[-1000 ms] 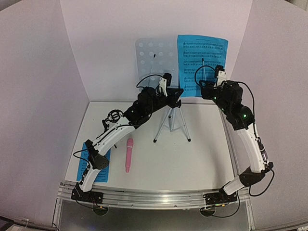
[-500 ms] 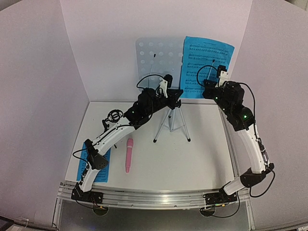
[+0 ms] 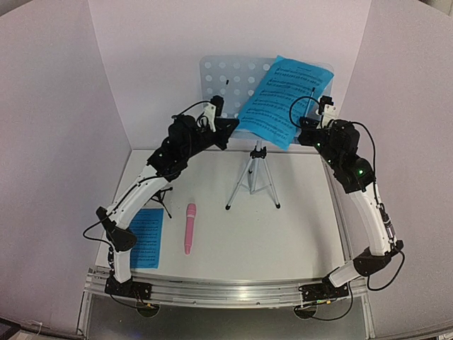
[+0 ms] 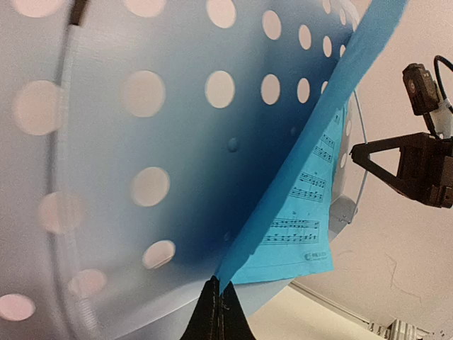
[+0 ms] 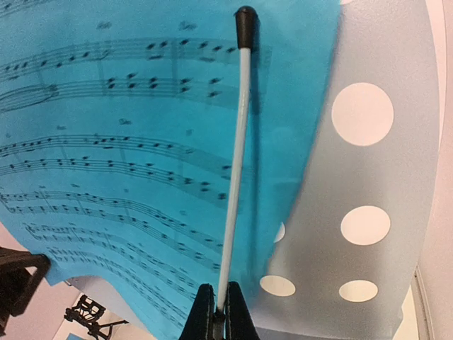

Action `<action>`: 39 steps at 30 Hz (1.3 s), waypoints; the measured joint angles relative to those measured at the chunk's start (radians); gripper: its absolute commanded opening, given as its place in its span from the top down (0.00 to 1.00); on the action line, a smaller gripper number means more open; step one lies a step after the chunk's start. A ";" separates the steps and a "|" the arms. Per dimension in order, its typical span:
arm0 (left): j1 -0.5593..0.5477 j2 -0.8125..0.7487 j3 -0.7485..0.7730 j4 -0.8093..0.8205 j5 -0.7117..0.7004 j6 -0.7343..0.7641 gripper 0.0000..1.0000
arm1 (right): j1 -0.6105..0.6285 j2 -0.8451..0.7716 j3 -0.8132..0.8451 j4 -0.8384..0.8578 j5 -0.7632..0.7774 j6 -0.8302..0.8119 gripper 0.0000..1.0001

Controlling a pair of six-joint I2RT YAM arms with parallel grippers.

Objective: Pack up the instrument practice props

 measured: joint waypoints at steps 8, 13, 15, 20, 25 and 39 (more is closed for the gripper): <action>0.088 -0.199 -0.111 -0.173 0.044 0.025 1.00 | -0.002 0.000 0.000 0.000 -0.010 -0.002 1.00; 0.168 -0.335 -0.183 -0.343 0.104 0.034 1.00 | -0.003 0.000 0.000 0.000 -0.016 -0.013 1.00; 0.217 -0.390 -0.217 -0.416 0.130 0.045 1.00 | -0.003 0.000 0.000 0.000 -0.018 -0.016 1.00; 0.376 -0.549 -0.332 -0.629 0.187 0.107 1.00 | -0.004 0.000 0.000 0.000 -0.018 -0.023 1.00; 0.523 -0.703 -0.464 -0.857 0.254 0.189 1.00 | -0.004 0.000 0.000 -0.001 -0.018 -0.027 1.00; 1.169 -0.615 -0.516 -1.045 0.473 0.372 1.00 | -0.005 0.000 0.000 -0.001 -0.040 -0.027 1.00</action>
